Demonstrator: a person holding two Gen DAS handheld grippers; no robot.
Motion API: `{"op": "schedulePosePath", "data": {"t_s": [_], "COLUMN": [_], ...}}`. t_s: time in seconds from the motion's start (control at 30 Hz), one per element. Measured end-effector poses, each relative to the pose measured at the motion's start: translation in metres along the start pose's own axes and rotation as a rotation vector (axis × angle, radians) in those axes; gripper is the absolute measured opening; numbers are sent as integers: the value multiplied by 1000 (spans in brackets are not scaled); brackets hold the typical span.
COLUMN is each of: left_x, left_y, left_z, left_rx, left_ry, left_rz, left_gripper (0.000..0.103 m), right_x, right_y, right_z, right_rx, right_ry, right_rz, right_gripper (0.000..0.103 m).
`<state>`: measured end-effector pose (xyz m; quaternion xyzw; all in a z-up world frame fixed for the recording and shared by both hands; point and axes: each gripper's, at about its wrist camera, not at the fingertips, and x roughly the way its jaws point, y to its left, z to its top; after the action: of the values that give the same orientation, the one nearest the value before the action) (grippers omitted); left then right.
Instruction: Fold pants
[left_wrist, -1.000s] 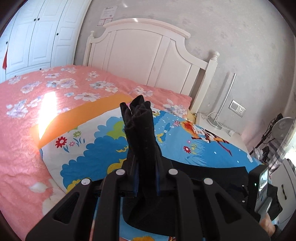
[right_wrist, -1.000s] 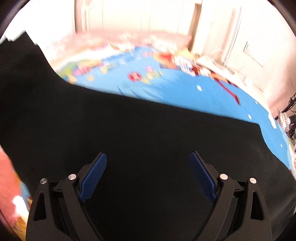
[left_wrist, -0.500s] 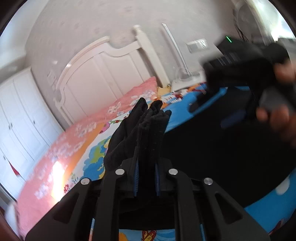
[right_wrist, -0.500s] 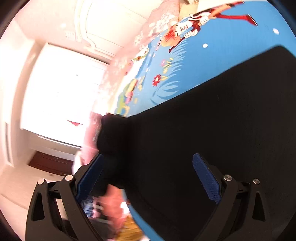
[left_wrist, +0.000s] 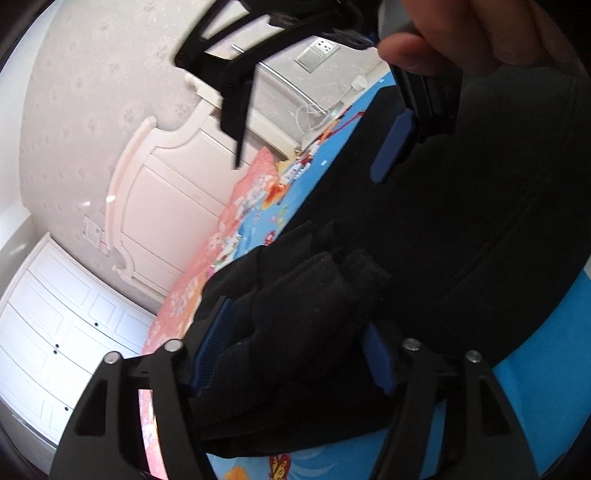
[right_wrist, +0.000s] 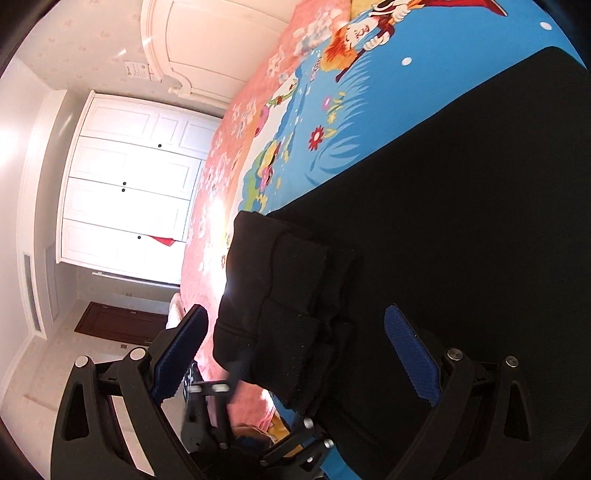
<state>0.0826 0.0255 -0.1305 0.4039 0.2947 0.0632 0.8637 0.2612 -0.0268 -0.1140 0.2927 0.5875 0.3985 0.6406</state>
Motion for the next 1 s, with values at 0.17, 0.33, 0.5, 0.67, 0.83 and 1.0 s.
{"op": "schedulePosePath", "data": {"t_s": [0.17, 0.33, 0.5, 0.67, 0.83, 1.0], "left_x": [2, -9, -19, -18, -18, -11], "left_y": [9, 21, 17, 9, -9, -39], "left_z": [7, 13, 14, 23, 50, 65], "left_rx": [-93, -151, -170, -131, -80, -46], "left_ry": [8, -47, -81, -106, -190, -206], "left_rz": [-40, -55, -76, -29, -38, -94], "left_gripper": [15, 13, 12, 12, 12, 12], "right_x": [11, 38, 52, 19, -28, -35], "right_y": [-1, 9, 19, 17, -4, -41], "right_z": [1, 0, 9, 16, 22, 21], "right_rx": [13, -13, -50, -100, -101, -37], "right_ry": [22, 72, 58, -25, -115, -103], "right_rz": [12, -9, -54, -58, -101, -156], "right_gripper": [94, 94, 59, 22, 20, 19]}}
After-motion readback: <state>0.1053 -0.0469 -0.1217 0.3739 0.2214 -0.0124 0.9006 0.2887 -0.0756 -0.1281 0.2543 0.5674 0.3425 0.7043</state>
